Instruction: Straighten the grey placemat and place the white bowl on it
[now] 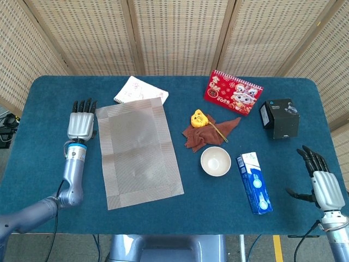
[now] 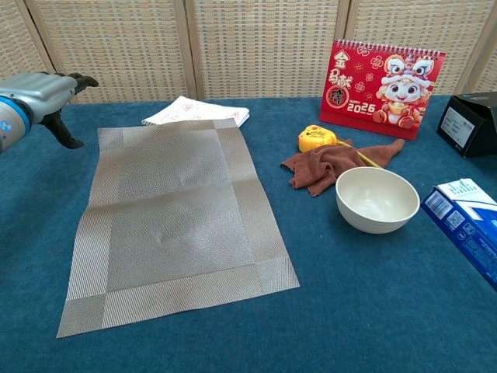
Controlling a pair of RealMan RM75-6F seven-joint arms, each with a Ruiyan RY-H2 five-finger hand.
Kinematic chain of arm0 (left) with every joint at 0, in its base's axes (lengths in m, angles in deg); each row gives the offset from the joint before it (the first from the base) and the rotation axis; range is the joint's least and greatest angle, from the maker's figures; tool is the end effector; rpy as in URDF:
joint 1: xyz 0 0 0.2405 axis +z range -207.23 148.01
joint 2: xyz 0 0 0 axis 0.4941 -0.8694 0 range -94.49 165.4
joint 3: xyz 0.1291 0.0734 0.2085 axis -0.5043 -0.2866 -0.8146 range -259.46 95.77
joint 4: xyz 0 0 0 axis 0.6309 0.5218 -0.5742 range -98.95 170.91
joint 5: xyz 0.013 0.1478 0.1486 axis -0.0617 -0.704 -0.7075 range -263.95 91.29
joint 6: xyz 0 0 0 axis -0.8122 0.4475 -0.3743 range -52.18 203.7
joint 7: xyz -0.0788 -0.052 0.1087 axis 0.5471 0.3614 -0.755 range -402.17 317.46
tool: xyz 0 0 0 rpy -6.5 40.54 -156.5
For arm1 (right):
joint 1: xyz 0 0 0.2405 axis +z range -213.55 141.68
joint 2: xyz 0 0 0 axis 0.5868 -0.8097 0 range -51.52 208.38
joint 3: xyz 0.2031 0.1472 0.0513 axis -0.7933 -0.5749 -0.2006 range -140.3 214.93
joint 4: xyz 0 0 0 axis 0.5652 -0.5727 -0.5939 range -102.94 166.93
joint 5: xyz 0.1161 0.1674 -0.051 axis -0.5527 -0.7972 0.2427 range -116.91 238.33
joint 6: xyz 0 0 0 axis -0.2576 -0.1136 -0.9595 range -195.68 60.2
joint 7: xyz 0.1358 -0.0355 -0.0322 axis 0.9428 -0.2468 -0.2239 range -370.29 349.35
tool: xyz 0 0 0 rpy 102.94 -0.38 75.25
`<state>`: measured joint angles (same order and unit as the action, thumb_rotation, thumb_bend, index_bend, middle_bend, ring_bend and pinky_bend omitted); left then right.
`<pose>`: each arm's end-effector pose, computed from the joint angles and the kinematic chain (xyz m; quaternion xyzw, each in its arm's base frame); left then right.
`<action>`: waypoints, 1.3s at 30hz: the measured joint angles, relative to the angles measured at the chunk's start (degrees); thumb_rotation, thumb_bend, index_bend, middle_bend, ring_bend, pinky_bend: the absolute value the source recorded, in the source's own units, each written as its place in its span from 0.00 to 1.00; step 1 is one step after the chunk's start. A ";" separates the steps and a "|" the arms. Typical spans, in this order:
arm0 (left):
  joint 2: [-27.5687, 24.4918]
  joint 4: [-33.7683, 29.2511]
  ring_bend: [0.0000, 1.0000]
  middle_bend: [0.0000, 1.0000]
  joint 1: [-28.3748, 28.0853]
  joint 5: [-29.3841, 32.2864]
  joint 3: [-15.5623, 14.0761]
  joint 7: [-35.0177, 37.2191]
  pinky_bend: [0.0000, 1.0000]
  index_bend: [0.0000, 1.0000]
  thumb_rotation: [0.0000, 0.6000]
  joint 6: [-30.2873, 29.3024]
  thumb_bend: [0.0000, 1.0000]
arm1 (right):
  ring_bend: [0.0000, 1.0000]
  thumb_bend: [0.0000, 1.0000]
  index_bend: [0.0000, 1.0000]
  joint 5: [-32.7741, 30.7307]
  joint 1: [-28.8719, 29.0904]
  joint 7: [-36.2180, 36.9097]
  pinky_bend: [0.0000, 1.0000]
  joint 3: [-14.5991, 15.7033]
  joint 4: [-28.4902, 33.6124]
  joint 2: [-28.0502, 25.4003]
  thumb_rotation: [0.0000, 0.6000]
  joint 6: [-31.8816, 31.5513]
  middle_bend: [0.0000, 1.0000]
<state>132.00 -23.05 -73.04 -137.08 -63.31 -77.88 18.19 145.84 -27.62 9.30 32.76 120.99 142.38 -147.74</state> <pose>-0.2187 0.4203 0.0220 -0.6503 -0.3208 -0.2633 0.6363 -0.3157 -0.2073 0.1599 0.5470 -0.4732 0.4651 0.5105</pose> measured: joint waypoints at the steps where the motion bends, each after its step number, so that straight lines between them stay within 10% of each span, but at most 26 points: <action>1: -0.62 -0.98 0.00 0.00 0.51 -0.47 -0.29 0.41 0.00 0.00 1.00 -0.50 0.23 | 0.00 0.13 0.09 0.02 0.01 -0.04 0.00 0.02 -0.01 0.02 1.00 0.01 0.00; 24: -22.85 -36.04 0.00 0.00 22.64 -12.03 -11.99 11.73 0.00 0.04 1.00 -20.76 0.23 | 0.00 0.13 0.10 1.22 0.13 -2.47 0.00 1.07 0.69 0.65 1.00 0.48 0.00; 39: -27.25 -39.51 0.00 0.00 31.19 -19.47 -16.75 19.45 0.00 0.09 1.00 -27.85 0.24 | 0.00 0.13 0.19 3.49 0.42 -6.08 0.00 2.07 0.13 2.73 1.00 0.04 0.00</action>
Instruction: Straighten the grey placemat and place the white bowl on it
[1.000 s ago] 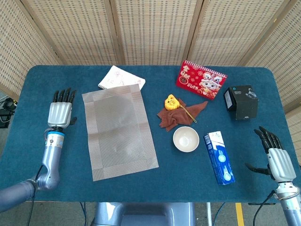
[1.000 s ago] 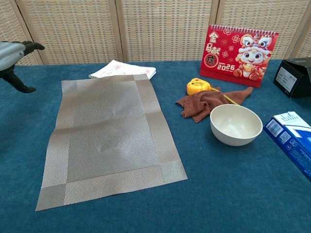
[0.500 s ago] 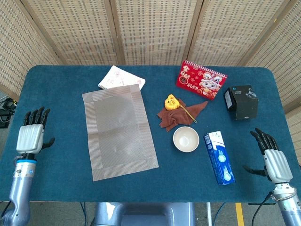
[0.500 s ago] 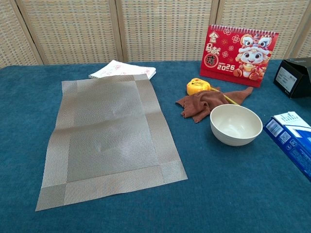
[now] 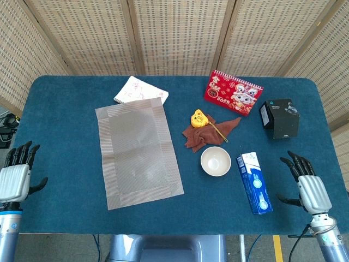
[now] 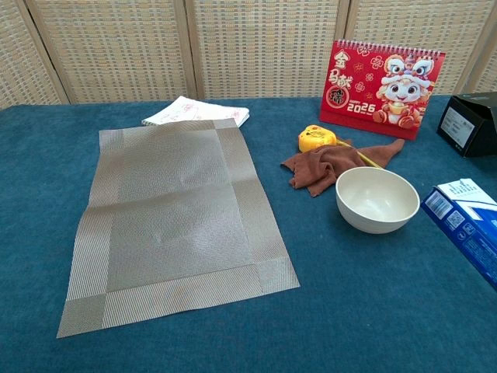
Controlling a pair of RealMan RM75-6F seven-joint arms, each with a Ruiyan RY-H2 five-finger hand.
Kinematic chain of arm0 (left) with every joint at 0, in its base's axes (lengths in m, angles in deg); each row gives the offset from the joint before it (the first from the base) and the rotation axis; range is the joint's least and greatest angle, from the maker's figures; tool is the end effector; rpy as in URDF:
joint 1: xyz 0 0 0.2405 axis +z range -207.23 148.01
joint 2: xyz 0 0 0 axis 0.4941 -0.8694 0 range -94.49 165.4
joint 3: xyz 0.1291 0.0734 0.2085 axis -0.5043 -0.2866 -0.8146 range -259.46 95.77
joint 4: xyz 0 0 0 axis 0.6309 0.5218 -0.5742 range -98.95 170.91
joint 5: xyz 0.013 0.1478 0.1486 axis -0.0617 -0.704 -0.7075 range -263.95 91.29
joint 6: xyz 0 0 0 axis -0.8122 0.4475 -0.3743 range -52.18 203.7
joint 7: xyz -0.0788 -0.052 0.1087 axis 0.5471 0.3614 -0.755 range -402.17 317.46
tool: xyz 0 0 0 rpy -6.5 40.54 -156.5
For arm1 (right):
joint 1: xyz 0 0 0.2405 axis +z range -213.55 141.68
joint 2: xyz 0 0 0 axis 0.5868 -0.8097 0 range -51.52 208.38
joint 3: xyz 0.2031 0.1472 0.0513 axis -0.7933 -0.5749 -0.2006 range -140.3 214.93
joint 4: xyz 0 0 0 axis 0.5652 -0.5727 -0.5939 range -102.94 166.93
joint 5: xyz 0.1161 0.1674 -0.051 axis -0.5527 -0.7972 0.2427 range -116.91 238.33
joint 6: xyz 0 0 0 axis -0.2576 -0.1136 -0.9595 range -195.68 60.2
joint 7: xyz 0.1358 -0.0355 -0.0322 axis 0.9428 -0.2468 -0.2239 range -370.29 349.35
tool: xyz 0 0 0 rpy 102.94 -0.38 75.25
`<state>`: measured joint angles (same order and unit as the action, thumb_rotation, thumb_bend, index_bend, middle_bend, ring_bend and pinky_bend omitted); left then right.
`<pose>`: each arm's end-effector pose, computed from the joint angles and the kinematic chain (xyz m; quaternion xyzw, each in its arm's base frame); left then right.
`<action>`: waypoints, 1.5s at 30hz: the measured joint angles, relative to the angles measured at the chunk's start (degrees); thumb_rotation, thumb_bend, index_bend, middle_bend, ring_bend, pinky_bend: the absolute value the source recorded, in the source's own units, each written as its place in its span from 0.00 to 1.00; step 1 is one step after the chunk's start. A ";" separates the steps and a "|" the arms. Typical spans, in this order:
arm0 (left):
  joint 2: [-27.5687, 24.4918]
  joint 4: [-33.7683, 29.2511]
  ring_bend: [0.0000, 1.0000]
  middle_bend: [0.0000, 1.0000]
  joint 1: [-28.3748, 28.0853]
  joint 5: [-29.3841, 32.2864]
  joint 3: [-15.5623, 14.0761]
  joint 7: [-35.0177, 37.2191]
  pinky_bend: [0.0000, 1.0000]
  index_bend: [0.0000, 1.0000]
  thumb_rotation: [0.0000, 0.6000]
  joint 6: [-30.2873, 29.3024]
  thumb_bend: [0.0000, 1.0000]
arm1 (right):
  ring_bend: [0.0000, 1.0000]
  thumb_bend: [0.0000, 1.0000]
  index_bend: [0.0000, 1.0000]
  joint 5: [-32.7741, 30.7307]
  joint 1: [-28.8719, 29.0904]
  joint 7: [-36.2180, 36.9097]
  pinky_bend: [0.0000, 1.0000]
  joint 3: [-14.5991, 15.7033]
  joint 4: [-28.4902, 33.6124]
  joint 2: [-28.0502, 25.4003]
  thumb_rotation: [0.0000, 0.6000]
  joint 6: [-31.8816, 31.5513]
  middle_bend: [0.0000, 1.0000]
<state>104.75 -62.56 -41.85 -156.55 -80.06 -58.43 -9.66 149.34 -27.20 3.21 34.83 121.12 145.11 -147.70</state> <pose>-0.2945 0.2092 0.1288 -0.5716 -0.4039 -0.3334 0.6317 -0.3052 -0.2005 0.1347 0.5909 -0.4538 0.4453 0.4966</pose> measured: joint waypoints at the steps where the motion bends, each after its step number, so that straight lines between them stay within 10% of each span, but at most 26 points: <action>1: -0.16 -0.07 0.00 0.00 0.13 -0.19 0.04 0.14 0.00 0.09 1.00 0.00 0.24 | 0.00 0.13 0.20 0.28 0.05 -0.31 0.00 0.09 -0.06 0.19 1.00 -0.05 0.00; 16: -2.01 -1.32 0.00 0.00 1.20 -1.29 1.14 1.75 0.00 0.09 1.00 1.40 0.24 | 0.00 0.13 0.31 1.86 3.39 -7.07 0.00 -0.33 1.83 4.43 1.00 2.91 0.00; 29: -3.47 -1.37 0.00 0.00 1.88 -0.54 2.57 4.55 0.00 0.09 1.00 3.06 0.24 | 0.00 0.14 0.35 -8.20 11.85 -23.95 0.00 -4.67 4.03 16.85 1.00 14.00 0.00; 45: -3.58 -0.35 0.00 0.00 1.62 1.18 3.73 6.10 0.00 0.10 1.00 5.96 0.24 | 0.00 0.25 0.43 -15.90 16.47 -27.05 0.00 -7.67 -2.41 22.97 1.00 18.45 0.00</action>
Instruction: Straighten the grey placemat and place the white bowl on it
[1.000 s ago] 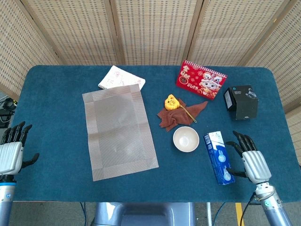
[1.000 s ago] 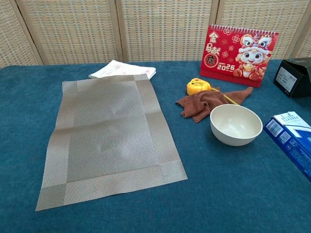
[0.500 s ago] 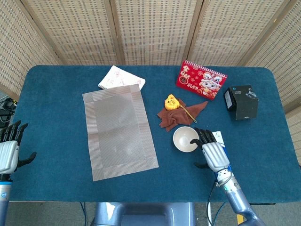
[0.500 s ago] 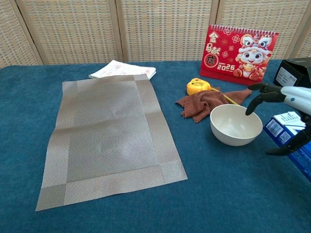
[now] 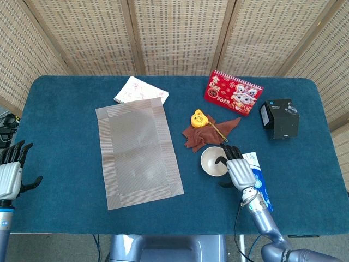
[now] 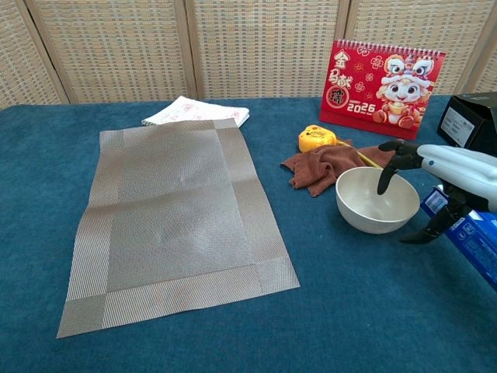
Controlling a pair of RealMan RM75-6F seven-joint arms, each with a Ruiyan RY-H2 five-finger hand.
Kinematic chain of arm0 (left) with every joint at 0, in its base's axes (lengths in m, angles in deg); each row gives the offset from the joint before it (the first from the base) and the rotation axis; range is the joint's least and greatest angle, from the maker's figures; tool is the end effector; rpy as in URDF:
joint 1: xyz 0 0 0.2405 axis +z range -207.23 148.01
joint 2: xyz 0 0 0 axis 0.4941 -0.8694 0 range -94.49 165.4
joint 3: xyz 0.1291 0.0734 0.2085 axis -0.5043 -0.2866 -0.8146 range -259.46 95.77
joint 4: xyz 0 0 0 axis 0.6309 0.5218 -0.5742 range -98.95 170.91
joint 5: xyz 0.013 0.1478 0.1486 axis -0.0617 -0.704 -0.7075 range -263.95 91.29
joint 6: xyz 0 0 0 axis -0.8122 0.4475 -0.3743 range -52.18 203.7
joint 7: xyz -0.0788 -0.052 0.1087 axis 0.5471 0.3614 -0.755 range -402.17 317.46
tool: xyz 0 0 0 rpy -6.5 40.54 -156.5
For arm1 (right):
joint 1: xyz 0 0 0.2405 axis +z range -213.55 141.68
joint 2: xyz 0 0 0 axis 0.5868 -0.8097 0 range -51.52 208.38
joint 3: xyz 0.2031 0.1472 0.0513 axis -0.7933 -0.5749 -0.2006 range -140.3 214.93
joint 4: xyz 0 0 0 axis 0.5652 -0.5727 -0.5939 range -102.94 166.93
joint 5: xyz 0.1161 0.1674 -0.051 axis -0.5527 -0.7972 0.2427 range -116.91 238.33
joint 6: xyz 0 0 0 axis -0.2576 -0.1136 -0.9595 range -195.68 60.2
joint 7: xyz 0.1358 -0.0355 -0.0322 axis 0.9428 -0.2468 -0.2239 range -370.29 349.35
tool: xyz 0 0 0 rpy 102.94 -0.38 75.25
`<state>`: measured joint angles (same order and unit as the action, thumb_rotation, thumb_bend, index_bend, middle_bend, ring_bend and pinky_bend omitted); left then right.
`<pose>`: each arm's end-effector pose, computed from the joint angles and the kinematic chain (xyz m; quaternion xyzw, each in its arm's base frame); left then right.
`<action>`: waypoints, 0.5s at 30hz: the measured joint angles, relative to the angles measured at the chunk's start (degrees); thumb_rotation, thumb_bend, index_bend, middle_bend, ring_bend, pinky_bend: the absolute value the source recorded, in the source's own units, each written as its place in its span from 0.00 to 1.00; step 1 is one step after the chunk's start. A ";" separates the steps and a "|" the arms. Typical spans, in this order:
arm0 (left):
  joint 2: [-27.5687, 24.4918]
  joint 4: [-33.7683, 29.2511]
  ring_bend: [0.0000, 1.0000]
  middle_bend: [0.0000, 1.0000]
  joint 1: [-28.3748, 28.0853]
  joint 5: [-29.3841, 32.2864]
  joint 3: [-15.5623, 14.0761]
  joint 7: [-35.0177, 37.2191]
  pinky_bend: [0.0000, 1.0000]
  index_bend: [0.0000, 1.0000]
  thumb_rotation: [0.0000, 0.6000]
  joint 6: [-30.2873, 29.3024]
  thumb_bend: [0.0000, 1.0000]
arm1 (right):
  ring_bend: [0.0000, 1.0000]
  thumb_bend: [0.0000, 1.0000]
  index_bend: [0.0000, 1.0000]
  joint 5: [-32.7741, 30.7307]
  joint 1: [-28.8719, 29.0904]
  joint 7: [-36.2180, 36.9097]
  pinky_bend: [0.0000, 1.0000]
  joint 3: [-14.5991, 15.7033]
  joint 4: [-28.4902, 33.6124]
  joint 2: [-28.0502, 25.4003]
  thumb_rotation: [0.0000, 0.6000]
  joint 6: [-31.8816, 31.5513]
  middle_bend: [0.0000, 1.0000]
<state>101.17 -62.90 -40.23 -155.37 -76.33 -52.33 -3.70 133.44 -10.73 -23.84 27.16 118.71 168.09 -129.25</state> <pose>-0.3050 0.2146 0.1440 -0.5523 -0.4425 -0.3401 0.6193 -0.2100 -0.2841 -0.0080 0.6668 -0.4557 0.3935 0.4392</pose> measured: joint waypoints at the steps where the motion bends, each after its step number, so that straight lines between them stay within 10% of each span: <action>1: 0.02 0.07 0.00 0.00 -0.01 0.14 0.07 0.03 0.00 0.10 1.00 0.10 0.24 | 0.00 0.27 0.44 -0.09 0.15 0.04 0.00 -0.04 -0.42 0.25 1.00 0.13 0.00; 15: 0.25 -0.15 0.00 0.00 0.07 -1.17 -0.23 0.60 0.00 0.13 1.00 1.03 0.24 | 0.00 0.44 0.69 0.05 1.89 2.92 0.00 0.78 -10.82 6.95 1.00 0.52 0.13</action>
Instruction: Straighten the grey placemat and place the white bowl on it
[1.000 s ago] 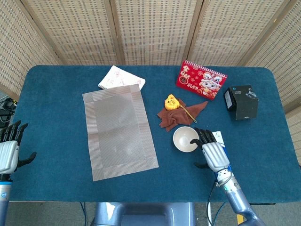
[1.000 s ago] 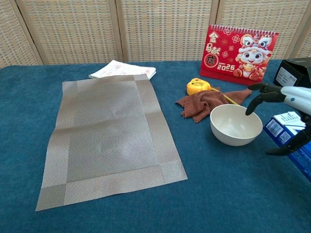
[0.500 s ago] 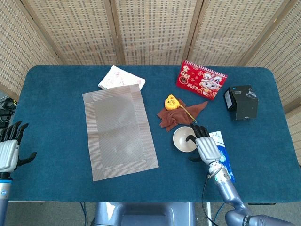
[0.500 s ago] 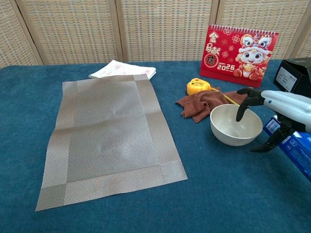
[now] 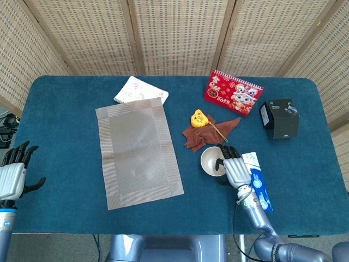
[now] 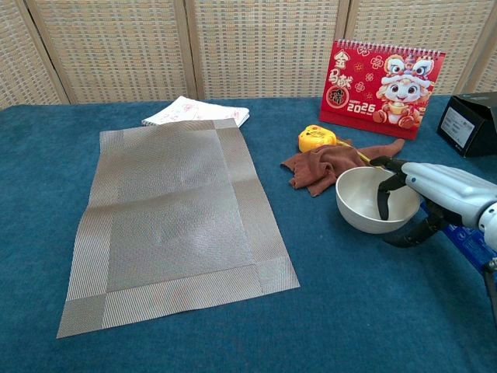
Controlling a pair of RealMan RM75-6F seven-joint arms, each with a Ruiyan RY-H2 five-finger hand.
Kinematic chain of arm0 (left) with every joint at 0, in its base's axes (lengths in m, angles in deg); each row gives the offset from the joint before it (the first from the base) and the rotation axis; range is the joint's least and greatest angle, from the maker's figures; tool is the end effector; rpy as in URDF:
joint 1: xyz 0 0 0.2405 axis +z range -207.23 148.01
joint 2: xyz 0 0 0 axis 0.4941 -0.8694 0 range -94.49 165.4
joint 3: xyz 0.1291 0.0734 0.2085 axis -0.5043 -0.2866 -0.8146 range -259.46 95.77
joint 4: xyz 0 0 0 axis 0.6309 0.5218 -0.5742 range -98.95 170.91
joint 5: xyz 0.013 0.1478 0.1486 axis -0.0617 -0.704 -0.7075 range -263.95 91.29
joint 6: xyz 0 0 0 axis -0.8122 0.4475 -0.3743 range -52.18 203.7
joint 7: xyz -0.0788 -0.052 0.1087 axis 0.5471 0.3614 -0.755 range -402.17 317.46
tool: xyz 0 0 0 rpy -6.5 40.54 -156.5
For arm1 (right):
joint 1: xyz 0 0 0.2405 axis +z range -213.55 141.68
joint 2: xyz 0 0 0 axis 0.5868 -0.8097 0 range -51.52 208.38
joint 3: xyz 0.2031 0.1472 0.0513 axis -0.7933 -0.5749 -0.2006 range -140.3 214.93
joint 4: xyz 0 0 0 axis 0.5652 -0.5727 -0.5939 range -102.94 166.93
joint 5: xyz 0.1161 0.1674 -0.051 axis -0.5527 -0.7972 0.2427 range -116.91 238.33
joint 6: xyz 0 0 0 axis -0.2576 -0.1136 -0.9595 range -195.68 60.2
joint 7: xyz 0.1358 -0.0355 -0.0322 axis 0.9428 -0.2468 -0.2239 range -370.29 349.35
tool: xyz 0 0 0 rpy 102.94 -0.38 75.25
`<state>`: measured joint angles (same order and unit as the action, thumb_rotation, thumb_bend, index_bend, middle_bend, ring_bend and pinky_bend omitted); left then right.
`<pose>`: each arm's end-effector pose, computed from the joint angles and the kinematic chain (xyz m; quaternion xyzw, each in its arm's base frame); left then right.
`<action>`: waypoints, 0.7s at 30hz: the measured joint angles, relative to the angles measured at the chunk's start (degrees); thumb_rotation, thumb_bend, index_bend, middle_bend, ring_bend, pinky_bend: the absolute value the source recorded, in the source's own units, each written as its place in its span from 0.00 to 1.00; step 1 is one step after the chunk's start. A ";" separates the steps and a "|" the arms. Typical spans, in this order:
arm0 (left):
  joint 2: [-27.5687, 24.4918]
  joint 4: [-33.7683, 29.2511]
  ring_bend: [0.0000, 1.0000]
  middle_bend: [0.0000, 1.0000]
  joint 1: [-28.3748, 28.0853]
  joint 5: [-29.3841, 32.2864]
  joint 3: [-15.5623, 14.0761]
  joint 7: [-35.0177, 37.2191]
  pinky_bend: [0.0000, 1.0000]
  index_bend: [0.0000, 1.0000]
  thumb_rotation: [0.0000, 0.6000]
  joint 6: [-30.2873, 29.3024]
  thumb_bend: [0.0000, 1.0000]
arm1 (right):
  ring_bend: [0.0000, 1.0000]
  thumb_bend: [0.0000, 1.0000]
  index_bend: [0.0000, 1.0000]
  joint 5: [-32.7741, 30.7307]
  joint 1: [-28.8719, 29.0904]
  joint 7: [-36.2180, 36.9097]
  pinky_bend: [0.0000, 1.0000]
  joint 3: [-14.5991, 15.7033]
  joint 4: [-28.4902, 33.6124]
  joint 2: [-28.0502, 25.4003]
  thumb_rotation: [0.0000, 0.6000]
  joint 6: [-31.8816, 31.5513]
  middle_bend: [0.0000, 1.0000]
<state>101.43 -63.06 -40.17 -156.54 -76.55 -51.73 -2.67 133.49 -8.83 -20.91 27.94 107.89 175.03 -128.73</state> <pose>-0.3023 0.2136 0.1385 -0.5601 -0.4483 -0.3432 0.6062 -0.2207 -0.2943 -0.0385 0.6673 -0.4561 0.3846 0.4459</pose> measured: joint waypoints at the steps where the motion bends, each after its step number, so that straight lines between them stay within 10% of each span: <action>1: 0.02 0.02 0.00 0.00 0.02 0.03 0.07 0.10 0.00 0.13 1.00 -0.01 0.24 | 0.00 0.44 0.72 0.30 0.01 0.37 0.00 0.05 -0.64 0.43 1.00 -0.34 0.15; 21: 0.62 -0.18 0.00 0.00 0.45 -0.93 0.34 -0.27 0.00 0.16 1.00 -0.66 0.24 | 0.00 0.46 0.77 4.37 -0.32 5.64 0.00 0.04 -4.97 2.54 1.00 -5.61 0.17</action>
<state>102.05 -63.23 -39.72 -157.47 -76.22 -52.00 -3.32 137.85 -9.16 -15.28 27.98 102.92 177.58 -134.35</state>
